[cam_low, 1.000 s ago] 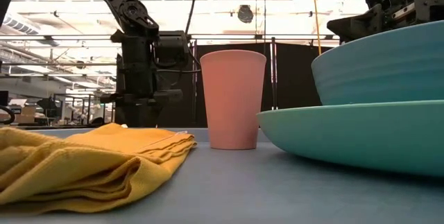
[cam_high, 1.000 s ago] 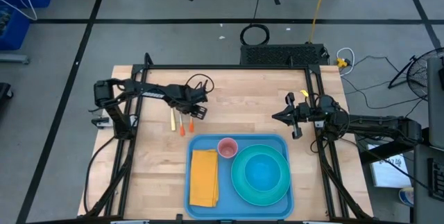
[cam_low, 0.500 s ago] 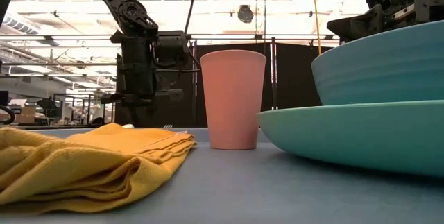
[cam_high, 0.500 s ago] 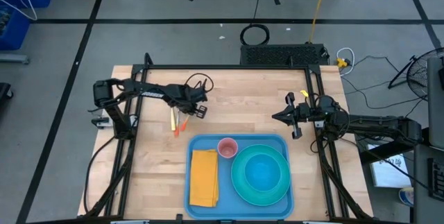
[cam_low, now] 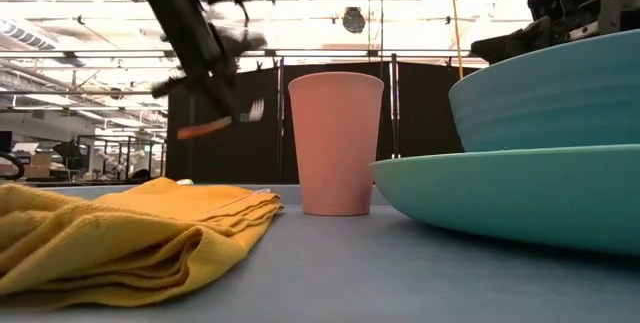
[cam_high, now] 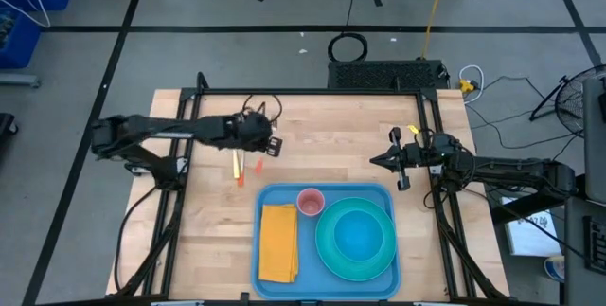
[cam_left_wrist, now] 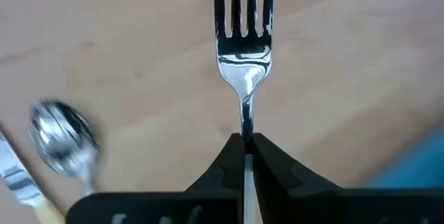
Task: Set up tray
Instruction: Put the orange fork on the yellow napkin on the blue tray
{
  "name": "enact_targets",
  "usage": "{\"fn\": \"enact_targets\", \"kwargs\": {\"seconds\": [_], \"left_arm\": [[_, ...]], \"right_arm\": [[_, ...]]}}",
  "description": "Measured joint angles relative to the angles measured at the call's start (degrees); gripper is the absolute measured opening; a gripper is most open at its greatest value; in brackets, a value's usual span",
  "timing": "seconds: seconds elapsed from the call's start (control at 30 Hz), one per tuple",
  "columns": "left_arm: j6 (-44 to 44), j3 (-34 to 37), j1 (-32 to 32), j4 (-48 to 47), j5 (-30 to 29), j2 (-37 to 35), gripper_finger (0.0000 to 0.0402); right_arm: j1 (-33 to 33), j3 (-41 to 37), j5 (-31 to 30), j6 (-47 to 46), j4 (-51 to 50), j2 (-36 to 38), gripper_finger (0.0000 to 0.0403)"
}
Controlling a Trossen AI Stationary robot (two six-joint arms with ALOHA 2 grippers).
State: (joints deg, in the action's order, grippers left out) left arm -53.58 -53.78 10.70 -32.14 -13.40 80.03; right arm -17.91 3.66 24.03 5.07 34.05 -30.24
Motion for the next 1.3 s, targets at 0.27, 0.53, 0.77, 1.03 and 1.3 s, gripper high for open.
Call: {"fn": "enact_targets", "kwargs": {"seconds": [0.27, 0.53, 0.77, 1.03, 1.3], "left_arm": [[-24.4, 0.0, -23.66, -2.15, -7.89, -4.29, 0.001], [-49.6, -0.15, -42.5, 12.85, -18.75, 6.62, 0.001], [-50.91, -15.0, -43.76, 7.13, -14.73, 21.37, 0.001], [-55.98, -35.85, -43.91, -18.74, -11.72, 32.89, 0.001], [-64.63, -38.47, -44.81, -21.72, -11.58, 40.13, 0.001]], "right_arm": [[0.0, 0.0, -0.01, 5.06, 2.82, 0.02, 0.0], [0.0, 0.0, 0.04, 2.9, 2.89, 0.0, 0.0], [-0.01, 0.0, 0.07, -2.22, 2.6, 0.02, 0.0], [0.0, 0.0, 0.09, -5.93, 2.63, 0.02, 0.0], [0.0, 0.0, 0.09, -6.34, 4.48, 0.02, 0.0]]}}
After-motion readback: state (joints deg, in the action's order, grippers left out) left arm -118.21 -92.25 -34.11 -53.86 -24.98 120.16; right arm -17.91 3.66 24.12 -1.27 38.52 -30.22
